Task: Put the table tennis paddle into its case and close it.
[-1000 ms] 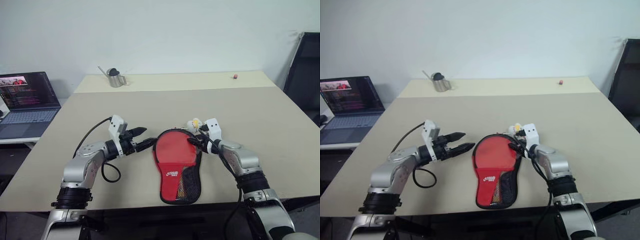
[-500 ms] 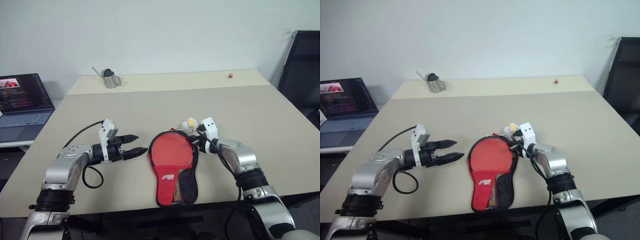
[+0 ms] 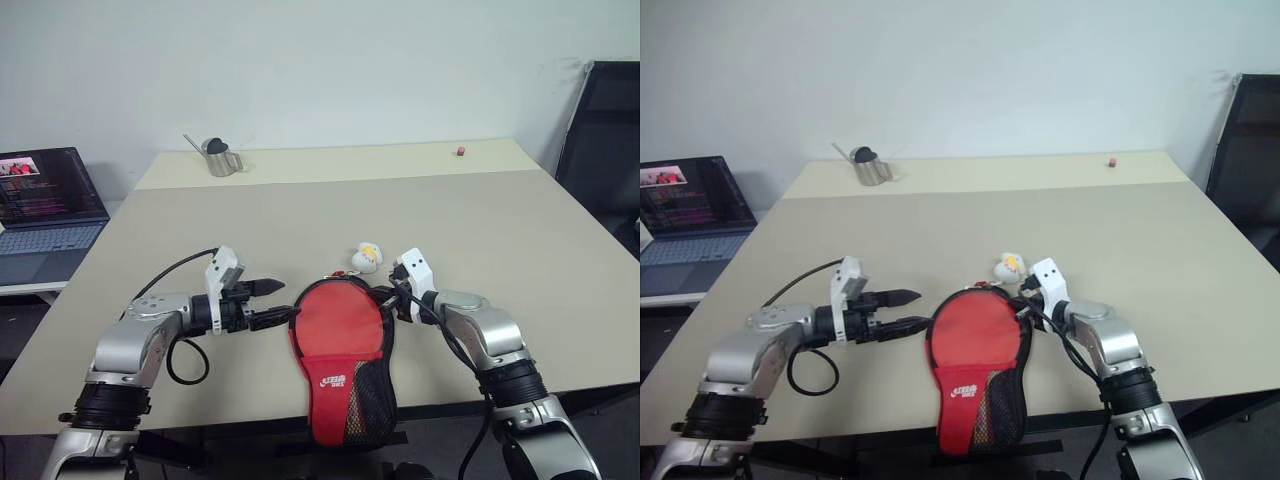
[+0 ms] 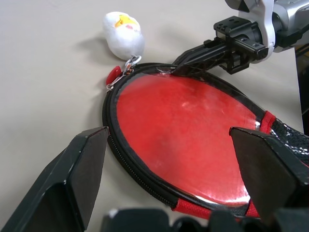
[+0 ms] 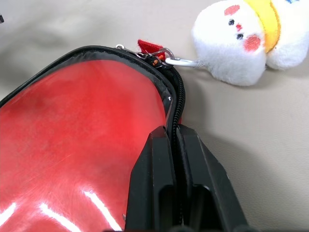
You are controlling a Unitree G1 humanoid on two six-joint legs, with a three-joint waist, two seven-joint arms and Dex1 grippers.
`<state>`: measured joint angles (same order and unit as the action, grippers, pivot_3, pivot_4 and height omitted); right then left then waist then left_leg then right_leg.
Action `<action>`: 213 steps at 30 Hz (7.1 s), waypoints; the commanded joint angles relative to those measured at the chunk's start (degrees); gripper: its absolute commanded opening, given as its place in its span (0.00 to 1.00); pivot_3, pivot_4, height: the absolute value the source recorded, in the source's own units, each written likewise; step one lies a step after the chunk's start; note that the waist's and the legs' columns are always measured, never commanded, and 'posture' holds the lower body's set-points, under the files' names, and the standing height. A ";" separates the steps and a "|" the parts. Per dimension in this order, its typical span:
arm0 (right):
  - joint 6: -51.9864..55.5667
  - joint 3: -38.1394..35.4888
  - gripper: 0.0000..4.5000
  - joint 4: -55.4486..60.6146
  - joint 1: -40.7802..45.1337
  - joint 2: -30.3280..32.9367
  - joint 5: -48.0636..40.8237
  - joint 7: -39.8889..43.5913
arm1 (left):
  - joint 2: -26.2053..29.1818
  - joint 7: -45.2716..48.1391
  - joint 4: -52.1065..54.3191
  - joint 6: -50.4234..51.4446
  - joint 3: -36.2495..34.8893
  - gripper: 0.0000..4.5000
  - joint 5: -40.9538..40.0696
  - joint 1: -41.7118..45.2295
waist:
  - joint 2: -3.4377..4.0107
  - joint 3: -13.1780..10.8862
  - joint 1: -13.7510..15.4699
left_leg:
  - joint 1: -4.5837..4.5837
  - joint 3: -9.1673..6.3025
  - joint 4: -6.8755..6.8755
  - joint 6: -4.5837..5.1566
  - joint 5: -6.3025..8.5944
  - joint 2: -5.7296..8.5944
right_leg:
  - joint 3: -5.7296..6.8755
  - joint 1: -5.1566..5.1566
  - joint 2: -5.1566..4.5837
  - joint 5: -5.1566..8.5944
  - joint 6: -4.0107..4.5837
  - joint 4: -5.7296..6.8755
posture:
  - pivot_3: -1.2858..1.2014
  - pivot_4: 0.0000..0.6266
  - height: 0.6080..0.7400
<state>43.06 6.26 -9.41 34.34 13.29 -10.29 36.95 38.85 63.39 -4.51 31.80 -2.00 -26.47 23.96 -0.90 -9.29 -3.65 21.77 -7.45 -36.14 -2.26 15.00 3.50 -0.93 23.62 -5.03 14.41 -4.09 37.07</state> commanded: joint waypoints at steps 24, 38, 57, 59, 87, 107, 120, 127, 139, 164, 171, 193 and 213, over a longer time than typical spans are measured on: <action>10.97 -10.81 0.99 10.49 5.67 8.52 -9.80 -3.04 | -8.09 -1.16 -2.01 -9.75 10.07 0.97 7.34 2.98 | 0.00 0.00 0.80 | 0.00 0.00 -0.28 0.19 0.10 0.02 | 0.05 -0.10 0.01 -0.04 0.03 0.14 | 0.52 0.24 1.00; -15.99 -6.43 0.99 -33.45 26.16 -1.04 -0.66 -5.87 | -11.04 -1.14 -5.07 -12.52 10.14 0.97 9.33 3.34 | 0.00 0.00 0.38 | 0.06 0.03 -0.51 0.05 0.02 -0.01 | 0.04 -0.08 0.06 -0.09 0.09 0.23 | 0.52 0.24 1.00; -37.58 -4.86 0.86 -61.38 34.41 -8.20 10.42 -11.99 | -12.00 -2.54 -7.01 -14.42 10.56 0.97 10.98 4.52 | 0.03 -0.02 0.00 | 0.05 0.03 -0.72 -0.02 -0.02 -0.01 | -0.06 0.05 0.07 -0.08 0.11 0.71 | 0.52 0.24 1.00; -37.87 -5.01 0.72 -61.40 34.39 -8.21 10.63 -12.08 | -12.73 -2.62 -8.67 -15.46 11.09 0.97 11.79 5.36 | 0.03 -0.02 0.01 | 0.03 0.02 -0.79 -0.02 -0.02 0.01 | -0.06 0.05 0.07 -0.08 0.11 0.81 | 0.52 0.24 1.00; -34.35 -4.82 0.12 -51.07 27.95 -2.64 11.86 -11.99 | -17.68 2.82 -32.01 -29.40 19.01 0.97 22.57 9.04 | 0.19 0.14 0.45 | -1.05 -0.10 -0.78 0.14 0.06 0.06 | 0.04 -1.13 0.10 -0.08 0.13 0.84 | 0.52 0.24 1.00; 3.48 -5.41 0.12 9.66 -2.13 20.84 3.28 5.34 | -20.42 2.28 -39.22 -32.08 18.77 0.97 23.14 12.66 | 0.52 0.35 2.36 | -1.03 -0.24 -0.80 0.16 0.06 0.08 | 0.39 -1.47 0.00 0.15 -0.28 0.59 | 0.52 0.24 1.00; 18.80 -11.15 0.12 37.19 -21.19 38.83 -13.83 16.90 | -21.73 2.03 -42.85 -34.19 18.55 0.97 23.78 15.00 | 0.46 0.32 4.05 | -0.90 -0.26 -0.78 0.41 0.22 0.07 | 0.66 -1.84 -0.07 0.20 -0.58 -0.25 | 0.52 0.24 1.00; 22.13 -13.77 0.11 48.52 -31.06 41.02 -22.81 17.80 | -21.87 1.89 -43.54 -34.70 18.49 0.97 23.87 15.30 | 0.41 0.29 5.01 | -0.84 -0.26 -0.77 0.48 0.40 0.11 | 0.67 -1.84 -0.14 0.30 -0.70 -0.36 | 0.52 0.24 1.00; 22.01 -14.04 0.11 51.74 -36.31 40.87 -26.45 13.68 | -22.34 1.20 -43.96 -35.08 18.45 0.97 24.04 15.35 | 0.44 0.34 5.15 | -0.85 -0.39 -0.77 0.65 0.79 0.11 | 0.95 -2.25 -0.17 0.36 -0.79 -1.06 | 0.52 0.24 1.00; 13.14 -15.25 0.70 31.66 -16.38 36.87 -26.33 7.75 | -21.26 0.01 -34.45 -32.98 14.38 0.97 19.95 13.75 | 0.33 0.36 4.25 | -0.98 -0.32 -0.80 0.69 0.82 -0.05 | 0.91 -2.29 -0.03 0.34 -0.85 -1.01 | 0.52 0.24 1.00; 4.22 -6.87 0.70 18.96 -7.50 28.35 -19.28 7.34 | -15.04 3.82 -15.48 -16.93 8.16 0.97 10.26 10.58 | 0.14 0.07 2.44 | -0.33 -0.23 -0.79 0.44 0.75 0.02 | 0.42 -1.30 -0.03 0.15 -0.47 -0.78 | 0.52 0.24 1.00; -15.13 6.38 0.70 -18.97 12.36 7.98 -3.93 15.26 | -1.27 2.47 4.91 -4.05 -1.23 0.97 1.58 -2.63 | 0.11 -0.12 1.64 | 0.19 0.03 -0.84 0.23 0.70 0.01 | 0.06 -0.23 -0.03 0.25 -0.25 -0.07 | 0.52 0.24 1.00; -22.86 6.08 0.01 -30.22 15.26 3.30 2.47 18.67 | 2.72 -4.43 19.16 0.01 -8.03 0.97 -4.46 -12.17 | 0.14 -0.12 1.08 | 0.05 0.09 -0.84 0.19 0.71 -0.04 | -0.04 -0.22 0.03 0.23 -0.19 0.06 | 0.52 0.24 1.00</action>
<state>20.71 12.32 -38.93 48.94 17.12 -8.40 55.02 40.60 59.28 12.06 32.06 -8.41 -29.44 11.72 -0.76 -9.41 -2.56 21.83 -7.36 -36.98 -2.07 15.71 3.46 -0.96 23.40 -5.00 14.63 -4.28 37.13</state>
